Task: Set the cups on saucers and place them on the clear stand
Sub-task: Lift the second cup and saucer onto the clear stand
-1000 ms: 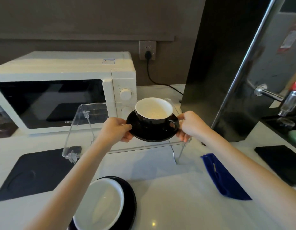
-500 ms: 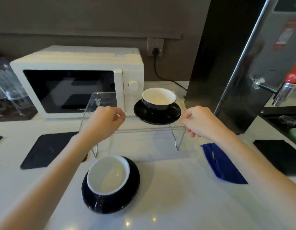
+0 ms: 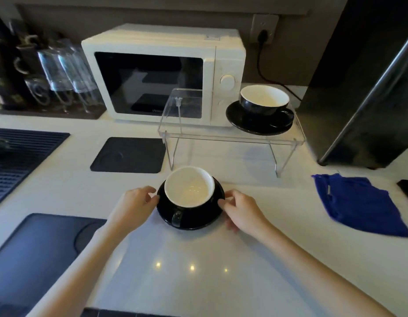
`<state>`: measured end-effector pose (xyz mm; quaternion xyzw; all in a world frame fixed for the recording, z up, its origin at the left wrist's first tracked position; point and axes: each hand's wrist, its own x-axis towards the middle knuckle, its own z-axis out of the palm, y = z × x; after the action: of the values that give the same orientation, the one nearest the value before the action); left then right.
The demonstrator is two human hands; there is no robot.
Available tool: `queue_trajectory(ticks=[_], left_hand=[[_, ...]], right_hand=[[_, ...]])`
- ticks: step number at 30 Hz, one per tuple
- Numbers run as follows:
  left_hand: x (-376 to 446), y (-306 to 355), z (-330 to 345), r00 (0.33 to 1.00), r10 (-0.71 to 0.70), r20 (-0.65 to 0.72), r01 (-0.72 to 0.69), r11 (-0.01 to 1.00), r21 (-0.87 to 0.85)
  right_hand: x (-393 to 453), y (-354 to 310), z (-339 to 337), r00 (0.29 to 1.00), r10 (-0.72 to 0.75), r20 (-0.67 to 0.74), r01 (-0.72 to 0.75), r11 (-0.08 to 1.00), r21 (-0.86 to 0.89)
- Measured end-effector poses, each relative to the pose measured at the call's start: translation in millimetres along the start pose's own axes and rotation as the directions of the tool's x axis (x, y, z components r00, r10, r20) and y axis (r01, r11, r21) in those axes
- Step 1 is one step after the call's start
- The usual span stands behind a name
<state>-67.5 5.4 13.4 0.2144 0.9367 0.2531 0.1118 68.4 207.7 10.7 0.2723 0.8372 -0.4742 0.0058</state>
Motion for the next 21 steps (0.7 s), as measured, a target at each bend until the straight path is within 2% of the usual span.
queue_trajectory(ticks=[3, 7, 10, 15, 21], left_hand=[[-4, -2, 8, 0.983, -0.116, 0.144, 0.162, 0.913, -0.373], [-15, 9, 5, 0.947, -0.129, 0.293, 0.289, 0.738, -0.61], [-20, 12, 3, 0.942, -0.107, 0.319, 0.301, 0.694, -0.654], [-28, 10, -3, 0.952, -0.09, 0.293, 0.263, 0.731, -0.63], [-46, 31, -43, 0.982, 0.012, 0.189, 0.125, 0.708, -0.695]], right_hand=[[3, 1, 8, 0.997, 0.065, 0.047, -0.072, 0.981, 0.18], [2, -2, 14, 0.994, 0.084, 0.074, -0.103, 0.946, 0.309], [5, -4, 15, 0.996, 0.065, 0.057, -0.079, 0.952, 0.297], [-3, -5, 11, 0.999, 0.028, 0.045, -0.039, 0.963, 0.268], [-28, -37, -22, 0.996, -0.078, 0.043, 0.057, 0.93, 0.362]])
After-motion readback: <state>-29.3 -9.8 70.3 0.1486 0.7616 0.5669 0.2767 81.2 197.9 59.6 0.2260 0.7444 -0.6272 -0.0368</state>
